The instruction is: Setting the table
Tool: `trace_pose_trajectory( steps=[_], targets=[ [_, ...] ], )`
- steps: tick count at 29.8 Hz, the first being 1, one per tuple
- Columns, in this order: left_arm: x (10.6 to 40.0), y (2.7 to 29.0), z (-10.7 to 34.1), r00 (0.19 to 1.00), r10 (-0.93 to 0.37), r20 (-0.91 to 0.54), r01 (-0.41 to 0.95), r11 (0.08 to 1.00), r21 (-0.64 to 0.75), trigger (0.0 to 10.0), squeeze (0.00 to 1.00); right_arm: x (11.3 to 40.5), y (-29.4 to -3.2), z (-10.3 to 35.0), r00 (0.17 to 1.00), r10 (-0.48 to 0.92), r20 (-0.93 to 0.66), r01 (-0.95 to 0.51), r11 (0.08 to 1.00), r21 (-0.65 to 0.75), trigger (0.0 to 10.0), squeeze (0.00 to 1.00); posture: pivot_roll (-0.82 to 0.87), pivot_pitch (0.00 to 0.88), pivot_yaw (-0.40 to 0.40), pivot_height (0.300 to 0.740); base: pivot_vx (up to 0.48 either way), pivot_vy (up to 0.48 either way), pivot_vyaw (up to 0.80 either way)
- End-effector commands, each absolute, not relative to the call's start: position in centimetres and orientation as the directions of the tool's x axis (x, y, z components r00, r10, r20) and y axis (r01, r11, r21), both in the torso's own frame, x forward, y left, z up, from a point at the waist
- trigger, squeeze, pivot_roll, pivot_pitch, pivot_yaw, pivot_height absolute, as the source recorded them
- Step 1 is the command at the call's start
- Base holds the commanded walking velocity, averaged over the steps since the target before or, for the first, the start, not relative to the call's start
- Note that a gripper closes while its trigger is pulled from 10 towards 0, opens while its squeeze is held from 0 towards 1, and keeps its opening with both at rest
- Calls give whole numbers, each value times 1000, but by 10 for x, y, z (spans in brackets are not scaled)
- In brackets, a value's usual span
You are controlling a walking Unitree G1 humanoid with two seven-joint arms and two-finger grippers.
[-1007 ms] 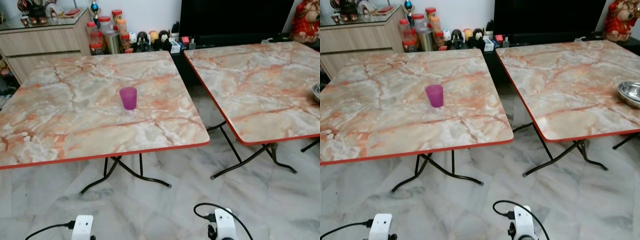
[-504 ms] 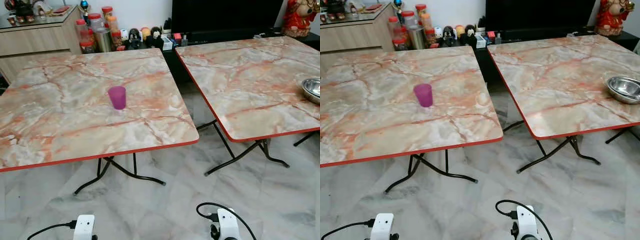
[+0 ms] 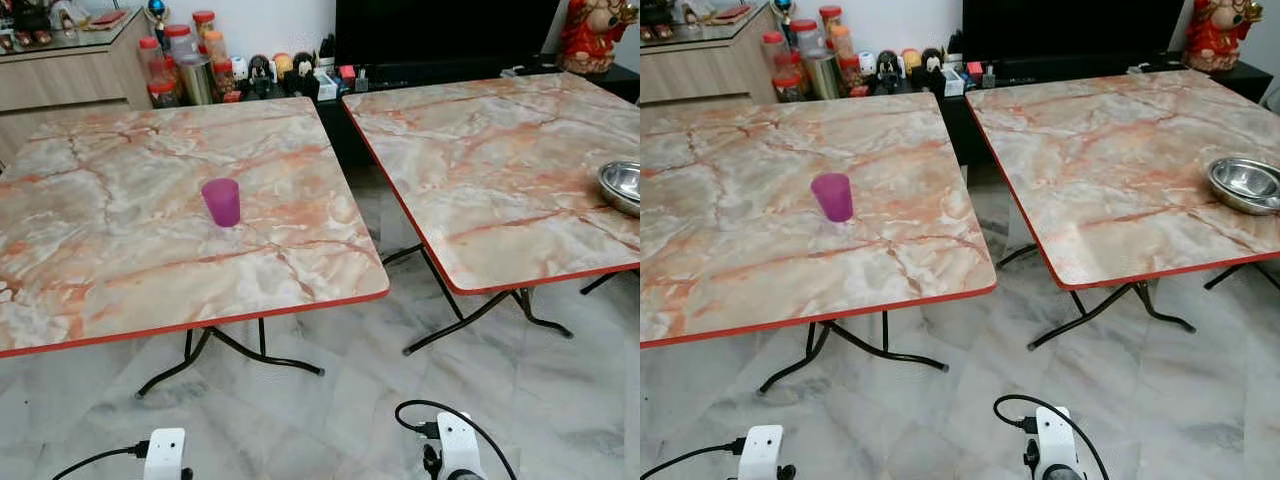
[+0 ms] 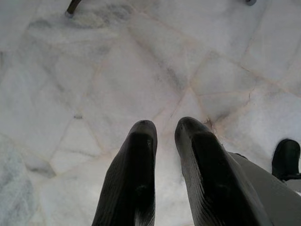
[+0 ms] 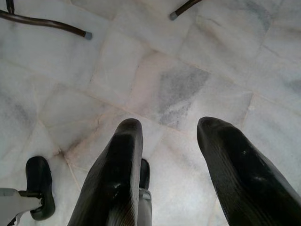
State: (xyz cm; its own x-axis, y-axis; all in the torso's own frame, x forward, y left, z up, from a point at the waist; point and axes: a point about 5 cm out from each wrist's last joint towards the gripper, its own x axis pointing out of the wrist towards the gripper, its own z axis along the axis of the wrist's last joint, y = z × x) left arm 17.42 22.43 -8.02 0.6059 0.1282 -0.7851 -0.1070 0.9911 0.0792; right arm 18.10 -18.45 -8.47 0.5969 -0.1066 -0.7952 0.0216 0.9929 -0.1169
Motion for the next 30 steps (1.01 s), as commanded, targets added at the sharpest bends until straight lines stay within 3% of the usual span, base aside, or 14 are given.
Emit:
trace_pose_trajectory(
  steps=[1,16,21,30],
  targets=[
    [172,225,-81,599,141,-788,-120,989,85,10000,0,181,-184,-85,595,-107,-797,22,993,-116,10000,0,52,0,6,740,251,0,0],
    [173,221,-81,599,137,-789,-125,989,77,10000,0,178,-188,-86,589,-133,-797,34,990,-140,10000,0,37,0,2,740,217,0,53],
    [175,220,-81,599,138,-789,-127,989,77,10000,0,179,-188,-85,596,-132,-792,36,990,-138,10000,0,39,0,-2,740,200,0,735],
    [175,219,-81,600,135,-788,-129,989,71,10000,0,178,-189,-85,592,-136,-794,44,990,-136,10000,0,36,0,-5,740,232,0,0]
  ],
)
